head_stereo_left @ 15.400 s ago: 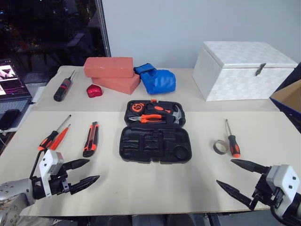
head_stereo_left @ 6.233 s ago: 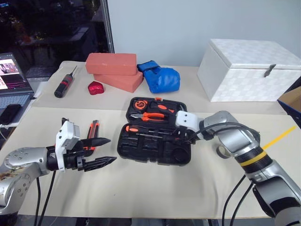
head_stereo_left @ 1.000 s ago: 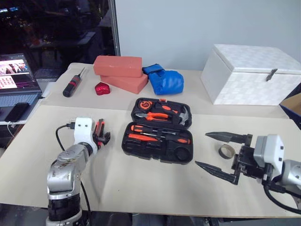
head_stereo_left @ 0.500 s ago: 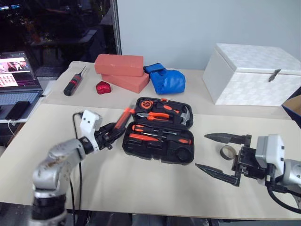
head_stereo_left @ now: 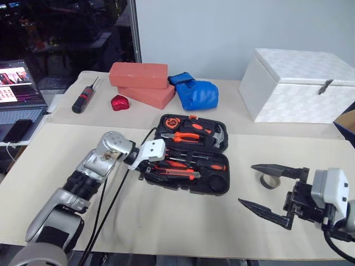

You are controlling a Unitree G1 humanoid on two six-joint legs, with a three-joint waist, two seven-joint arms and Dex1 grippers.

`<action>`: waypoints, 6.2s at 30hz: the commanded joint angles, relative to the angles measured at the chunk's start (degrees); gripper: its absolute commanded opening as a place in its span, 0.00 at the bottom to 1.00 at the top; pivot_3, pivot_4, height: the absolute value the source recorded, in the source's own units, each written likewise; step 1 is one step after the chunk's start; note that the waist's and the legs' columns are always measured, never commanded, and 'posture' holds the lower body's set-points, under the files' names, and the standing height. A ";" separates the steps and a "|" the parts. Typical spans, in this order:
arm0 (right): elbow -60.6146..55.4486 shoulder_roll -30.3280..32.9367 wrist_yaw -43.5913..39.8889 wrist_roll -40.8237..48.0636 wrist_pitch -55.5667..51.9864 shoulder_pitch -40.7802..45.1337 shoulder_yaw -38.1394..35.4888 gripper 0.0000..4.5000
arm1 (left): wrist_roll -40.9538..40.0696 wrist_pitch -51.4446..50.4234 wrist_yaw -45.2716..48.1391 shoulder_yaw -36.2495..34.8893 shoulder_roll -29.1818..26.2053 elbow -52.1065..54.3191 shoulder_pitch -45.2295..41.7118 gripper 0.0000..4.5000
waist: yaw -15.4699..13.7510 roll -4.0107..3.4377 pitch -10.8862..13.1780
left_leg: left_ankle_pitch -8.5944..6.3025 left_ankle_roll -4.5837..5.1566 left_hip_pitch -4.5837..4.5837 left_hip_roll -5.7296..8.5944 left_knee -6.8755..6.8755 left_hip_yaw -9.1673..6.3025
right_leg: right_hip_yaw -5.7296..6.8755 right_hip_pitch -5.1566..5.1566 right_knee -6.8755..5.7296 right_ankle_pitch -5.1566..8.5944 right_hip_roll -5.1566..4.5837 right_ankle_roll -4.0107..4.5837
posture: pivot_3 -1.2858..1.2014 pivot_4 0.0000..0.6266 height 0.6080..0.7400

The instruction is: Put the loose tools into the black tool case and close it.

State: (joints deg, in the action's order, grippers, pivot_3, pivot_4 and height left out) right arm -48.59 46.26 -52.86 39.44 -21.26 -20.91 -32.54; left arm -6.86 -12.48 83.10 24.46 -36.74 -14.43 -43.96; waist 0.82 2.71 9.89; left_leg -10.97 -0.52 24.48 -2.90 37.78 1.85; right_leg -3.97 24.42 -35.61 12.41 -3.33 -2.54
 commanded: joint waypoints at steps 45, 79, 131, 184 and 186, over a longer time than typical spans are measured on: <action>3.25 -0.20 9.63 -5.98 -8.84 -7.03 -4.31 1.00 | -17.49 -18.34 -16.75 -15.10 9.92 19.36 16.45 0.01 | -0.02 -0.46 -0.81 | -0.01 -0.03 -0.58 0.09 0.08 0.00 | -0.08 -0.32 -0.35 0.17 -0.13 0.21 | 0.52 0.24 1.00; 15.72 10.65 6.77 -11.27 -27.42 20.37 16.65 0.01 | -30.71 -25.81 -11.46 -19.58 -2.04 36.36 15.85 0.77 | 0.43 -0.50 -0.76 | 0.02 0.01 -0.24 0.16 0.07 -0.09 | -0.12 -0.12 -0.34 0.23 -0.03 0.07 | 0.52 0.24 1.00; 32.09 -7.15 17.72 -17.23 -41.53 55.66 29.99 0.61 | -27.03 -41.85 -55.24 -30.14 8.45 19.85 8.73 0.77 | -0.17 -0.14 -0.50 | -0.01 0.22 -0.26 0.14 0.11 -0.13 | -0.02 -0.16 -0.47 0.05 0.00 -0.18 | 0.52 0.24 1.00; 24.81 -11.05 11.04 -20.98 -1.43 33.28 20.72 0.00 | -5.28 8.28 -28.07 -23.03 6.26 11.78 17.44 0.01 | -0.02 -0.54 0.01 | 0.12 0.06 0.68 0.30 0.06 -0.22 | -0.03 0.60 -0.38 -0.47 -0.08 -0.03 | 0.52 0.24 1.00; 19.86 -6.41 7.07 -21.93 -0.88 24.97 18.65 0.08 | -14.21 -6.50 -21.65 -27.12 -1.49 16.88 22.37 0.16 | 0.23 -0.56 -0.01 | 0.17 0.04 0.62 0.26 0.06 -0.21 | -0.03 0.58 -0.41 -0.47 -0.06 -0.03 | 0.52 0.24 1.00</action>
State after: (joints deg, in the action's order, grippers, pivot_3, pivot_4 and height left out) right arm -22.21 36.55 -41.44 16.13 -24.26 7.85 -11.46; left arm -14.34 -9.22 54.30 -1.25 -33.90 -2.42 -24.97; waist 1.05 2.14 9.89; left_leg -10.80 -0.49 25.01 -2.67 37.83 1.66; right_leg -4.01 24.95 -36.08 11.99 -3.39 -2.52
